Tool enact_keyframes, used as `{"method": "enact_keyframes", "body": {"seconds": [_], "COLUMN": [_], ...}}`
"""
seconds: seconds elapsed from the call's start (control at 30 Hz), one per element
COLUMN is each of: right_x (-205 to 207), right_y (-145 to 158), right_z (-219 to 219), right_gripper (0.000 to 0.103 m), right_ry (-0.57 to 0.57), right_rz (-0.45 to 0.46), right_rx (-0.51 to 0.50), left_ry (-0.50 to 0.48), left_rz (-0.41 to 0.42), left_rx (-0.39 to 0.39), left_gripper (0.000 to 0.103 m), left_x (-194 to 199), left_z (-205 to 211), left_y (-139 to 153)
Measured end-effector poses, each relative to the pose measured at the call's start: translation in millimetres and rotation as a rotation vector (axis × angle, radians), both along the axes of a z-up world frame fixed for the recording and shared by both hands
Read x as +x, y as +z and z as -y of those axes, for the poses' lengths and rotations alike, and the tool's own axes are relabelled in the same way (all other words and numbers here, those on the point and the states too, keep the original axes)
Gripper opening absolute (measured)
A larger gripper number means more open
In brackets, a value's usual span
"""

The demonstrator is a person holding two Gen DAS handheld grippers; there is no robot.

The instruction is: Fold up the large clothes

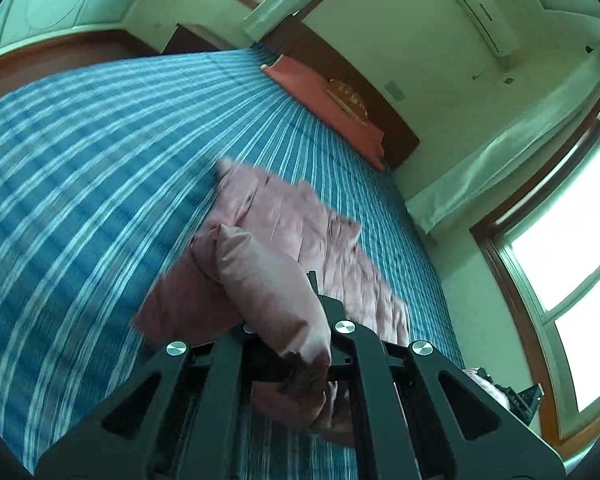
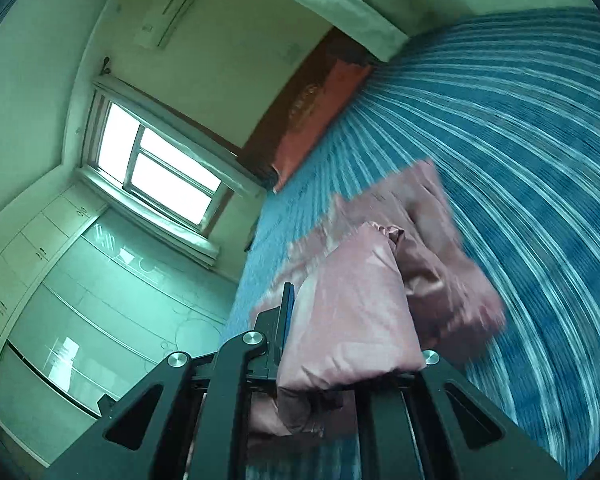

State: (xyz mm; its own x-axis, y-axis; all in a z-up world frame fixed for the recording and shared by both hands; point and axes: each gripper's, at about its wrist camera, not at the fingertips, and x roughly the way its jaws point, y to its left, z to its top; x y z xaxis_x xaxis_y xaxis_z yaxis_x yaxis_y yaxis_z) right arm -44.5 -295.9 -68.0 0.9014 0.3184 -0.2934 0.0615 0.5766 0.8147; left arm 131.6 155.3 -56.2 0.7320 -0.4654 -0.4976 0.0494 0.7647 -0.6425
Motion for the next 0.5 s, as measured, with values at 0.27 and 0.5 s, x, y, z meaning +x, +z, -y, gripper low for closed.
{"method": "enact_keyframes", "body": {"seconds": [0.27, 0.5], "right_x": [134, 223], "right_y": [-11, -59], "right_z": [31, 54], "right_gripper": [0.009, 0.009], "right_ry": [-0.054, -0.081], "right_rz": [-0.086, -0.219], "right_rx": [-0.018, -0.030], "left_ry": [0.046, 0.061], "left_rz": [-0.035, -0.091], "left_rx": [0.113, 0.219], "left_gripper": [0.005, 0.005], "left_x": [149, 242], "left_z": [22, 42], "left_y": [-13, -51]}}
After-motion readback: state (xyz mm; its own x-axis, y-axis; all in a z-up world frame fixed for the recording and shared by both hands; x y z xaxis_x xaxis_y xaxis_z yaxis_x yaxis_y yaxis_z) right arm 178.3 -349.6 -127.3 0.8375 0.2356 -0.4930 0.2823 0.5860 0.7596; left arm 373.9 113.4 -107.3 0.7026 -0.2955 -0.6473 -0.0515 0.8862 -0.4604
